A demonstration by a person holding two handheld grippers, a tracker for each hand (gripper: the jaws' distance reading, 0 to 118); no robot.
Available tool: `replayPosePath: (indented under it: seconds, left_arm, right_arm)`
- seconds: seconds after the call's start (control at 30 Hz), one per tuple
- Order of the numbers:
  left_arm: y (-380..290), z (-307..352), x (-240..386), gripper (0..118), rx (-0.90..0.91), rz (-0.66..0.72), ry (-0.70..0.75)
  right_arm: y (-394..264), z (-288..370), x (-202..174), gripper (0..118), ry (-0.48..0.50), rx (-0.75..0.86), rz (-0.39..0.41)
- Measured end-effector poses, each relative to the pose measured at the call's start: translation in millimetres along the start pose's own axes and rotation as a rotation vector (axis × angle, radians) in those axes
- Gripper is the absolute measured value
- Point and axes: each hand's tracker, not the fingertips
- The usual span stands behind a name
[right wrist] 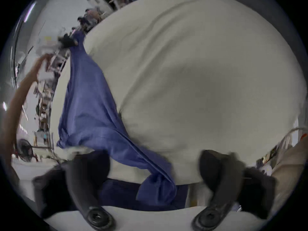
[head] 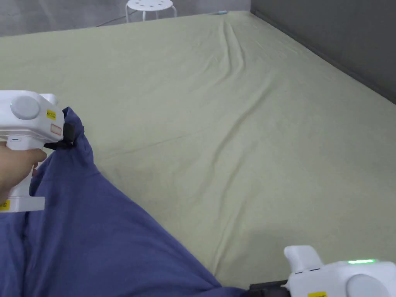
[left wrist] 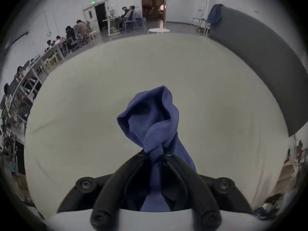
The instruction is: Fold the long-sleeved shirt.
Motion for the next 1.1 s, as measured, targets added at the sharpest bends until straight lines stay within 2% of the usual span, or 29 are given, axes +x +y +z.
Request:
replayPosePath:
  seconds: [0.03,0.07,0.1,0.17,0.2,0.27,0.4,0.5,0.63,0.7,0.87,0.9,1.03,1.1]
  left_arm:
    - [2,15,-3,8,0.017,0.01,0.01]
    - [4,33,-9,8,0.023,0.032,0.007]
    - [5,51,-14,8,0.033,0.047,-0.005]
    - [-1,93,-19,8,0.07,0.054,0.003]
    - [-1,115,-23,8,0.093,0.044,0.02]
    - [-6,166,-30,8,0.157,0.051,0.035]
    - [-17,282,-48,8,0.309,0.14,0.002]
    - [-21,364,-58,8,0.452,0.172,0.026]
    - [-23,453,-65,8,0.604,0.208,0.036]
    - [-16,487,-78,8,0.698,0.264,0.033]
    - [-15,552,-86,8,0.821,0.26,0.083]
    - [-17,560,-87,8,0.844,0.272,0.086]
    - [-18,571,-91,8,0.847,0.274,0.079]
    - [-15,557,-96,8,0.823,0.283,0.074]
  right_arm:
    - [-2,-9,-3,43,-0.031,-0.007,0.044]
    - [-5,-18,-8,35,-0.08,-0.028,0.064]
    - [-4,-4,-23,7,-0.109,0.013,0.053]
    - [-6,20,-35,5,-0.067,0.084,0.086]
    - [-10,38,-44,5,-0.084,0.17,0.075]
    - [-13,84,-66,5,-0.12,0.303,0.187]
    - [2,167,-83,5,-0.127,0.552,0.231]
    - [27,242,-105,5,-0.16,0.726,0.29]
    - [71,334,-128,5,-0.166,0.916,0.32]
    - [94,379,-141,5,-0.116,1.001,0.329]
    - [132,456,-168,5,-0.098,1.15,0.357]
    - [133,467,-171,5,-0.108,1.173,0.334]
    - [148,486,-184,5,-0.053,1.179,0.331]
    - [168,487,-191,5,-0.036,1.162,0.337]
